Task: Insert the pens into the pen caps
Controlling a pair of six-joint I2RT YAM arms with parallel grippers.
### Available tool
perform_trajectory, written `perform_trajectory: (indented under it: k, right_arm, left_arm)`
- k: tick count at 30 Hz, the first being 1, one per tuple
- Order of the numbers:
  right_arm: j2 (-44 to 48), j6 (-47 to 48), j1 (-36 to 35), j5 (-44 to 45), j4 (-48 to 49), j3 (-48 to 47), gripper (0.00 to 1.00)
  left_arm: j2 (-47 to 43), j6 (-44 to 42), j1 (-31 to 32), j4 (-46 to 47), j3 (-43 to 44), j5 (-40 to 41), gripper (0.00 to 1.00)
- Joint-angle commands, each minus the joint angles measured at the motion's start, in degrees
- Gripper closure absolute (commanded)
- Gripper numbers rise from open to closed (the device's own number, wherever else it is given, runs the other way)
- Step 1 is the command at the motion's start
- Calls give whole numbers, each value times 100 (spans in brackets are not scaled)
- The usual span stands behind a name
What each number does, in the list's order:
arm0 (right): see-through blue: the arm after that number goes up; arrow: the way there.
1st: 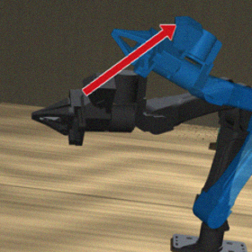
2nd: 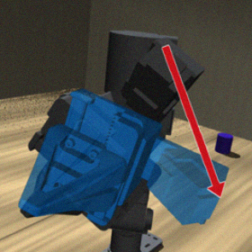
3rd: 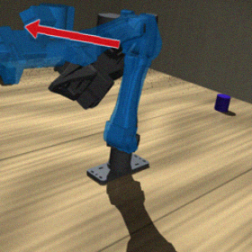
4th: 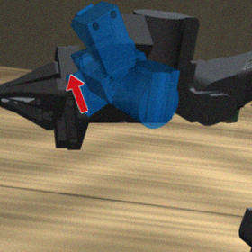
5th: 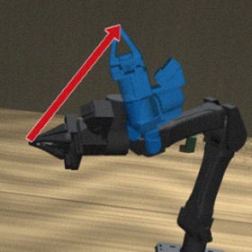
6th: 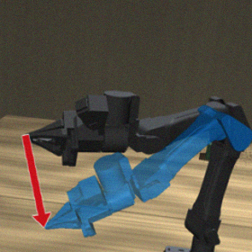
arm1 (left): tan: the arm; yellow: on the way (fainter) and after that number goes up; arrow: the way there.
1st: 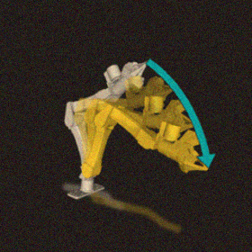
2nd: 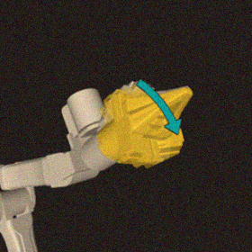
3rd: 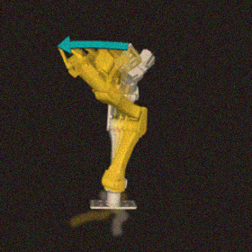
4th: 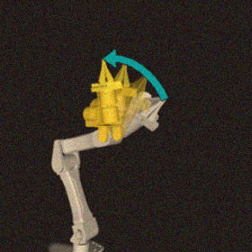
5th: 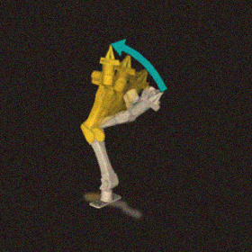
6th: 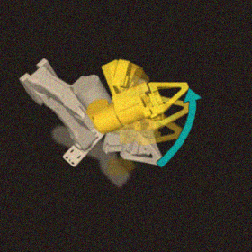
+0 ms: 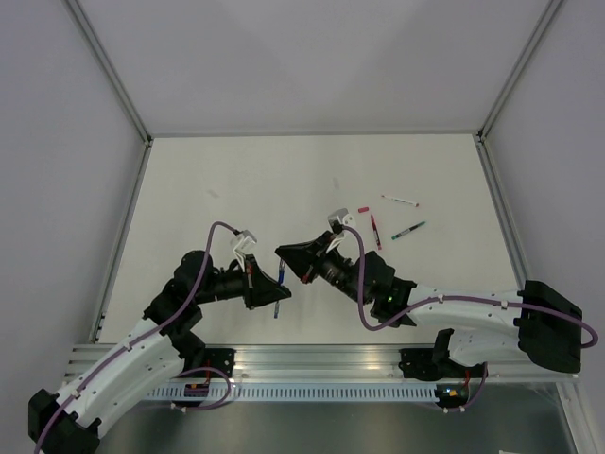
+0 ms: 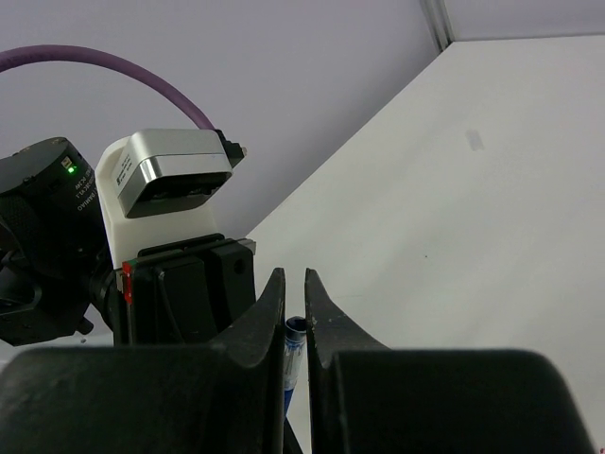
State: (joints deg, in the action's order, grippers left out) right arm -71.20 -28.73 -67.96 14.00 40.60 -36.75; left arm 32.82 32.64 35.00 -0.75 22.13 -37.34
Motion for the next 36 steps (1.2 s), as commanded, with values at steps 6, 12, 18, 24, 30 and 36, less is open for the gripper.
perform_trajectory:
  k: [6, 12, 18, 24, 30, 36]
  right_arm:
    - [-227, -344, -454, -1453, -1133, 564, 100]
    - [167, -90, -411, -153, -2308, -180, 86]
    - [160, 227, -323, 59, -3013, -1280, 67]
    - [80, 280, -253, 77, -3287, -1765, 51]
    - [299, 342, -252, 155, -3383, -1651, 37]
    - [904, 281, -200, 1242, -4269, -1633, 20]
  left_arm:
    - [348, 14, -248, 1754, 907, 1784, 98]
    - [357, -12, -248, 1904, 583, 915, 98]
    - [278, -135, -248, 1815, 284, 509, 98]
    - [190, -144, -248, 1974, 142, 351, 98]
    - [216, -127, -249, 2009, 99, 377, 98]
    - [927, -118, -248, 1421, 265, 719, 98]
